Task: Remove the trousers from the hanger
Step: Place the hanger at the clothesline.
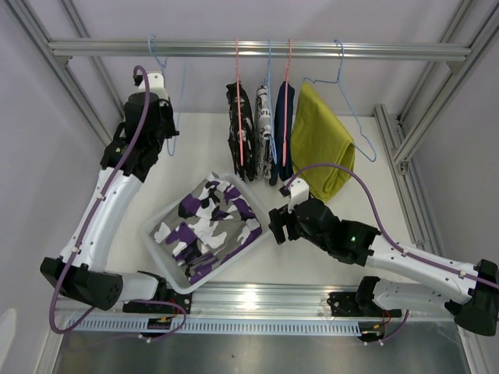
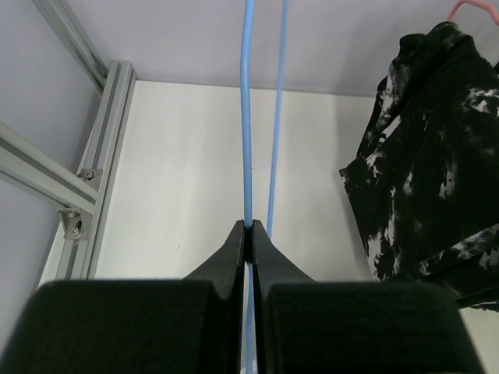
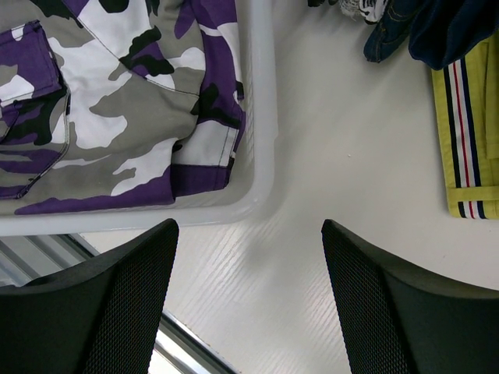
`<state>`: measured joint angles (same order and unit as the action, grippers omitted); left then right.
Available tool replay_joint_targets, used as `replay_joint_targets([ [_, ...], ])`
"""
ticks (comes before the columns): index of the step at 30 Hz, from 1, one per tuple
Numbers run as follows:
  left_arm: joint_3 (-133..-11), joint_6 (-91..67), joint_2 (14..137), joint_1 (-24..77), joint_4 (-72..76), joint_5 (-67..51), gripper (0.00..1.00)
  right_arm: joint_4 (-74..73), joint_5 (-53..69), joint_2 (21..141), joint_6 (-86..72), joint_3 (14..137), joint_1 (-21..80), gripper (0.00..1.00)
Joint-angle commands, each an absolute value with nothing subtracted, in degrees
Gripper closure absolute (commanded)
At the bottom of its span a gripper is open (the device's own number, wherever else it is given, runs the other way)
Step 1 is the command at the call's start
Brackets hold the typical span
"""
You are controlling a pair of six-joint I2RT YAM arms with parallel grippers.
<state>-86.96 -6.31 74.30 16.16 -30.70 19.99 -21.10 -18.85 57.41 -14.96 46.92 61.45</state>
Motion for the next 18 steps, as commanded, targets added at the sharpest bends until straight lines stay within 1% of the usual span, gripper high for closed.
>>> replay_joint_targets([
  [1,-93.25,-4.83,74.97,15.21,-21.71,21.45,1.0,-19.78,-20.21,57.04,-15.29,46.85,61.7,0.21],
  [12,-91.33,-5.27,73.74,14.85,-24.96,22.06,0.99,-19.78,-19.78,56.78,-15.38,46.85,61.61,0.21],
  [14,-90.27,-5.36,72.95,14.85,-25.05,22.59,0.96,-19.78,-19.78,56.69,-15.38,46.85,61.61,0.21],
  [15,-89.57,-5.62,72.78,14.94,-24.87,22.76,0.91,-19.69,-19.69,56.69,-15.38,46.85,61.61,0.21],
  [18,-88.25,-6.06,71.9,14.85,-24.96,22.06,0.91,-19.78,-19.6,56.69,-15.38,46.85,61.7,0.21],
])
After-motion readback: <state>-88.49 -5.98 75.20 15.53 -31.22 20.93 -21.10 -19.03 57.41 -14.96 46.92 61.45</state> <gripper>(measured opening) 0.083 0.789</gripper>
